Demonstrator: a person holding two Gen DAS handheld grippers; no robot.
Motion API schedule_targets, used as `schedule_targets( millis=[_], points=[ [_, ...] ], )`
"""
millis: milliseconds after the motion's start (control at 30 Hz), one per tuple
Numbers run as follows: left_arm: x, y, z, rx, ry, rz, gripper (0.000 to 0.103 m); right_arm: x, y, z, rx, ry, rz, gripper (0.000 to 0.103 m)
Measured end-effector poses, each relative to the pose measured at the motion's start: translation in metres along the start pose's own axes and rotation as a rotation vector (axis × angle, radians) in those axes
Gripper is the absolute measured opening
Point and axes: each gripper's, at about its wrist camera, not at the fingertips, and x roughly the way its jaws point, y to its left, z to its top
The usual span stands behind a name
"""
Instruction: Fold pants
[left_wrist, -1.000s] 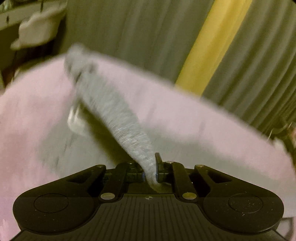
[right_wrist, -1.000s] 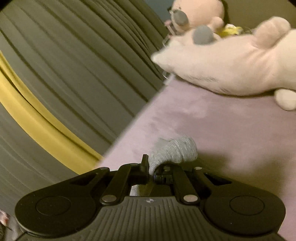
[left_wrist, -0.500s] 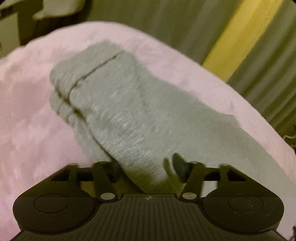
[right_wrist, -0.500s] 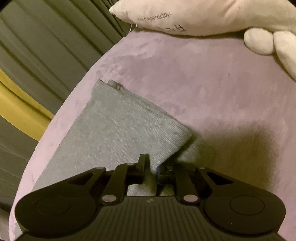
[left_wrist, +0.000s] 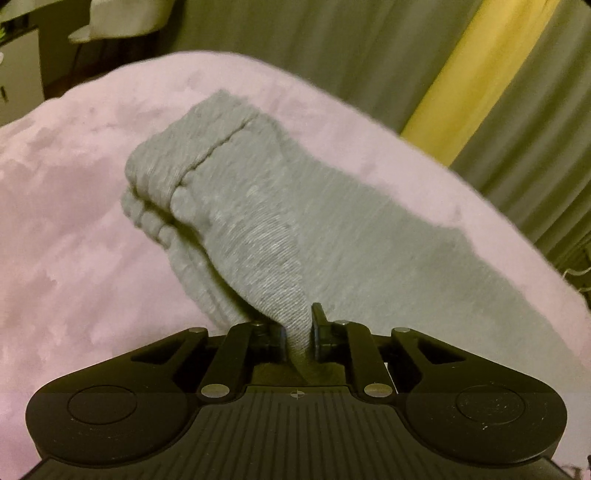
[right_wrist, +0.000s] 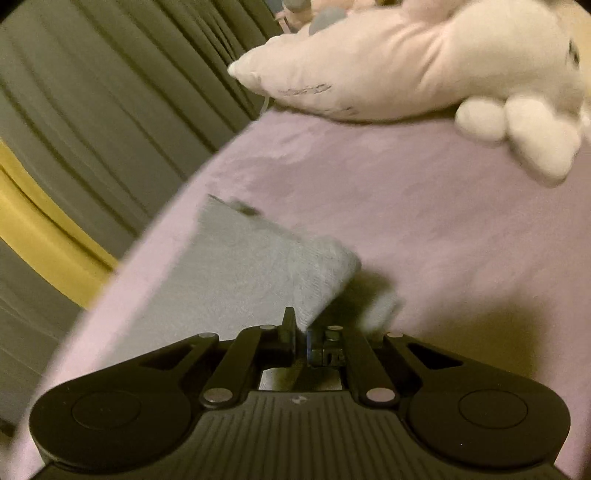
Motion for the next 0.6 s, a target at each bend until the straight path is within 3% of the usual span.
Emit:
schedule_targets(
  millis=[67, 133, 167, 267, 333, 367, 400, 467, 500, 600],
  points=[
    [0.004, 0.0, 0.0, 0.007, 0.035, 0.047, 0.032, 0.012, -0.003, -0.003, -0.01, 0.039, -0.029, 0.004],
    [-0.003, 0.001, -0.001, 0.001, 0.035, 0.1, 0.05, 0.022, -0.004, -0.002, -0.022, 0.07, -0.052, 0.005],
    [-0.01, 0.001, -0.002, 0.001, 0.024, 0.134, 0.064, 0.021, 0.001, 0.0, -0.05, 0.055, -0.082, 0.006],
    [-0.039, -0.007, -0.003, 0.038, -0.062, 0.285, 0.068, 0.006, 0.011, 0.006, -0.136, -0.026, -0.204, 0.025],
    [-0.056, -0.021, -0.004, 0.085, -0.162, 0.399, 0.071, -0.004, 0.015, 0.01, -0.154, -0.077, -0.278, 0.026],
    [-0.062, -0.029, -0.004, 0.102, -0.208, 0.413, 0.074, -0.009, 0.018, 0.011, -0.161, -0.098, -0.28, 0.026],
    [-0.068, -0.037, -0.005, 0.115, -0.245, 0.403, 0.08, -0.013, 0.021, 0.013, -0.166, -0.111, -0.263, 0.026],
    [-0.068, -0.058, -0.004, 0.148, -0.281, 0.306, 0.085, -0.018, 0.036, 0.013, -0.17, -0.127, -0.193, 0.027],
    [-0.061, -0.074, -0.001, 0.17, -0.275, 0.229, 0.085, -0.015, 0.045, 0.012, -0.175, -0.125, -0.166, 0.028],
    [-0.028, -0.12, 0.005, 0.259, -0.231, 0.098, 0.084, -0.006, 0.079, -0.001, -0.205, -0.083, -0.063, 0.039]
  ],
)
